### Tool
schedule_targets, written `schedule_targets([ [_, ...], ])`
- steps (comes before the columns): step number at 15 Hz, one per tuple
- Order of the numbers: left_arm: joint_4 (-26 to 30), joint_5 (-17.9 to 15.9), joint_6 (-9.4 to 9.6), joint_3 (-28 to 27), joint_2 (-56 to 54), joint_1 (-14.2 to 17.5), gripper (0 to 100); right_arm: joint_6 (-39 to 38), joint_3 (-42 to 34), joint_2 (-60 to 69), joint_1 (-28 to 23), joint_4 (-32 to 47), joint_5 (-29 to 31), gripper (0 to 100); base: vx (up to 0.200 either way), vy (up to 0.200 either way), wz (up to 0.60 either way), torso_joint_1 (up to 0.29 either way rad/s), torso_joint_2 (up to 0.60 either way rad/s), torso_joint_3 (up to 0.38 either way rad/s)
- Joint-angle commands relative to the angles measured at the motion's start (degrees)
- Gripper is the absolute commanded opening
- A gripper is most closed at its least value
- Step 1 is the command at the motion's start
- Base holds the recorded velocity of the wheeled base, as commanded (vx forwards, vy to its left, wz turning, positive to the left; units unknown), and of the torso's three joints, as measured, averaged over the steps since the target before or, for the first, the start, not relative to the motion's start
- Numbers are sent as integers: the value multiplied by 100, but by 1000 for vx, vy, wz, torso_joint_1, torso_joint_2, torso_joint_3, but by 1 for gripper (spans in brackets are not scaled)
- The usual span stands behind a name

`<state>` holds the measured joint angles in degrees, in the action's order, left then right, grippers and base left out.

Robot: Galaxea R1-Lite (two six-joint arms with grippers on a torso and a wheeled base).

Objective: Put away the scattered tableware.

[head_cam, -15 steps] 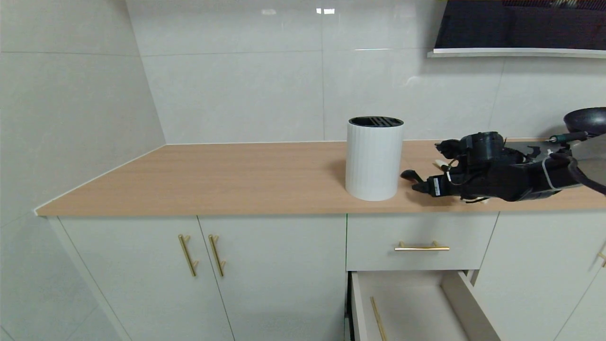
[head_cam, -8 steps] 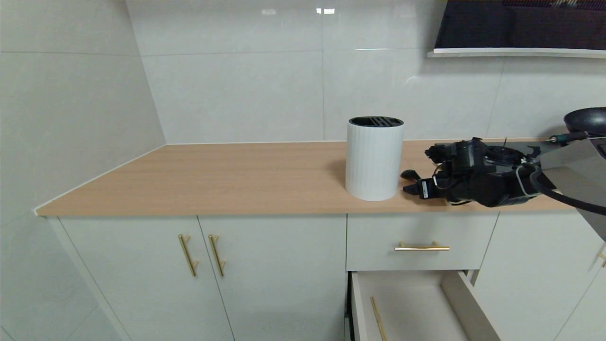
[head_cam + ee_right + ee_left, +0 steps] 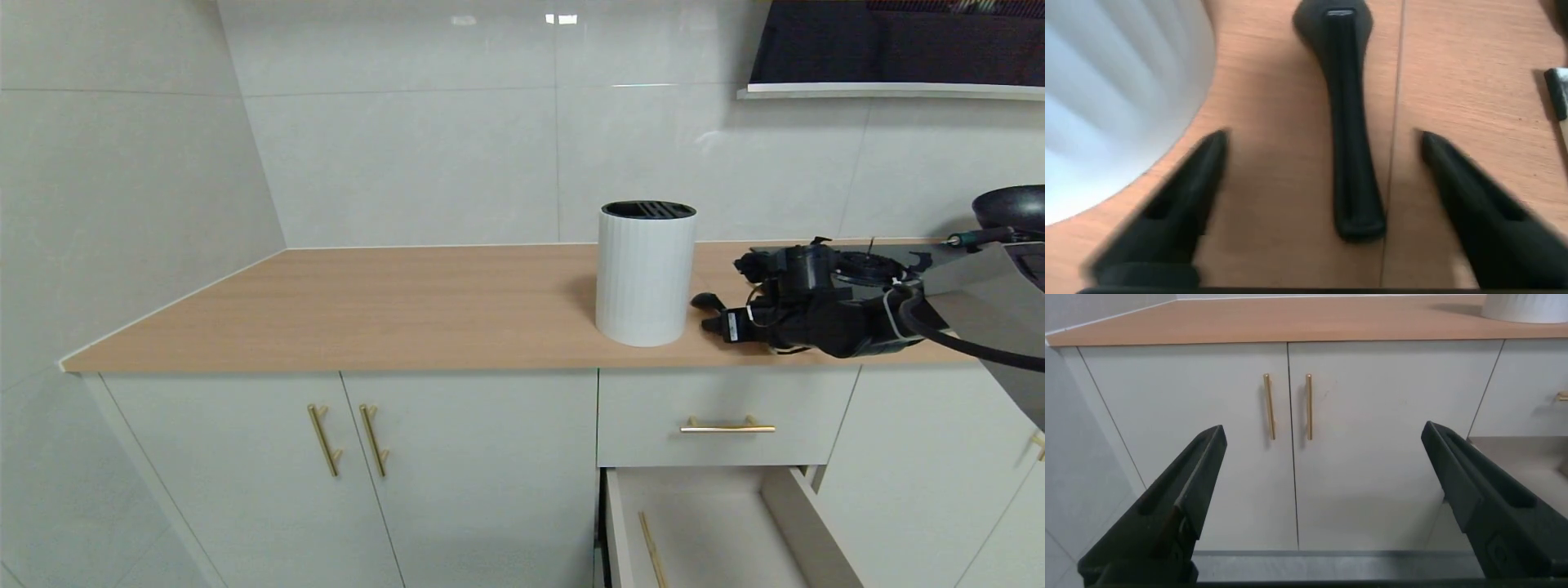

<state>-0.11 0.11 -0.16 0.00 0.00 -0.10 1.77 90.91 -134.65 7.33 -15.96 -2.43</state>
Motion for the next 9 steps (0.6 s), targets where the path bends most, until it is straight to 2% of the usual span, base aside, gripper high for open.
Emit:
schedule_targets([
  [1,-7,7,-2,0,0,1,100,-1,24,-44,-3,5,-4,0,0,0,0,0,0,0],
  [7,-7,-2,-2,0,0,1,100,-150,103,-35,14,58,32,0,0,0,0,0,0,0],
  [9,-7,7,-2,0,0,1,100,-317,173,0,41,75,427,0,0,0,0,0,0,0],
])
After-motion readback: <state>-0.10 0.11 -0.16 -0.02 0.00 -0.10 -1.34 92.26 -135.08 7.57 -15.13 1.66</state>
